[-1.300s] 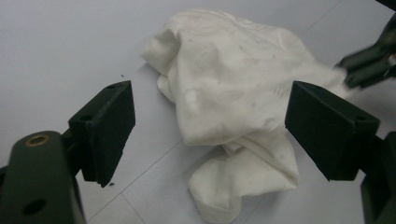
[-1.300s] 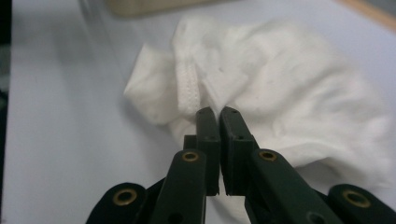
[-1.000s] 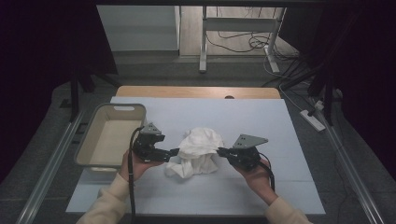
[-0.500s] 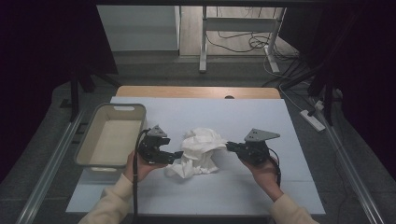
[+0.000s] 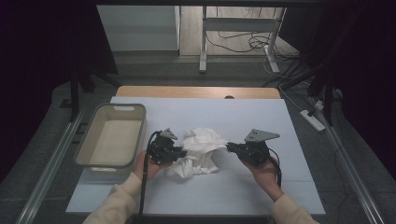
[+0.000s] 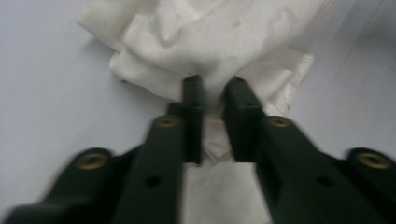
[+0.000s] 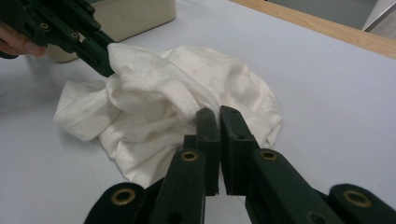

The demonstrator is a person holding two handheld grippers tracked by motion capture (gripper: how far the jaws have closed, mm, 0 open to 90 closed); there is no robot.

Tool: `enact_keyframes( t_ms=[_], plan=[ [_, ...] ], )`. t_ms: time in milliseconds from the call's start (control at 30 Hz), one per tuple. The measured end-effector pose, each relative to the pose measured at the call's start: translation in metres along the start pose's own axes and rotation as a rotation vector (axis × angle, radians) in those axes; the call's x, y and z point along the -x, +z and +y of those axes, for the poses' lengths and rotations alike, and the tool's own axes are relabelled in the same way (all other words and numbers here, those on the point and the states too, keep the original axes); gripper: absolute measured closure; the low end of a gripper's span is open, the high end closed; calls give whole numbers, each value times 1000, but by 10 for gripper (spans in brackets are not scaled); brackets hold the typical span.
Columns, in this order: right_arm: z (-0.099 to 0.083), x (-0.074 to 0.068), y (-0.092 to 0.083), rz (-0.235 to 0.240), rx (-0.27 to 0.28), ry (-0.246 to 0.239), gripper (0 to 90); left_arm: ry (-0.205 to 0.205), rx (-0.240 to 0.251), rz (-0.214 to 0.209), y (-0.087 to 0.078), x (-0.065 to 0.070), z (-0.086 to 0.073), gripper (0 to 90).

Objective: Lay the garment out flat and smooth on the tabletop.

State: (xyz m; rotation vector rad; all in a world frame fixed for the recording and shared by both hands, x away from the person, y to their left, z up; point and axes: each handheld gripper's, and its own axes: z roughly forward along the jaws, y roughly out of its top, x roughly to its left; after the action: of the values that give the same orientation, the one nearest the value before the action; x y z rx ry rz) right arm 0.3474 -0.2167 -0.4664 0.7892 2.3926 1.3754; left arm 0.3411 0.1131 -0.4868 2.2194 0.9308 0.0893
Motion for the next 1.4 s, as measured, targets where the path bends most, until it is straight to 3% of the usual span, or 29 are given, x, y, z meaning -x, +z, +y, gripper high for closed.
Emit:
enact_keyframes(
  t_ms=[200,467,767,1167,1400],
  plan=[
    [2,1,-7,-13,26,0,866,20,16,3,-9,0,-1,848],
    [9,1,-17,-6,62,-5,866,22,93,-16,-39,-3,3,855],
    [32,-6,-39,-1,160,-41,871,50,168,-3,-65,0,14,856],
    [36,-4,-40,-1,166,-40,874,36,185,-1,-66,-5,17,856],
    [48,9,-36,-9,166,-37,874,34,188,4,-68,-17,29,856]
  ],
)
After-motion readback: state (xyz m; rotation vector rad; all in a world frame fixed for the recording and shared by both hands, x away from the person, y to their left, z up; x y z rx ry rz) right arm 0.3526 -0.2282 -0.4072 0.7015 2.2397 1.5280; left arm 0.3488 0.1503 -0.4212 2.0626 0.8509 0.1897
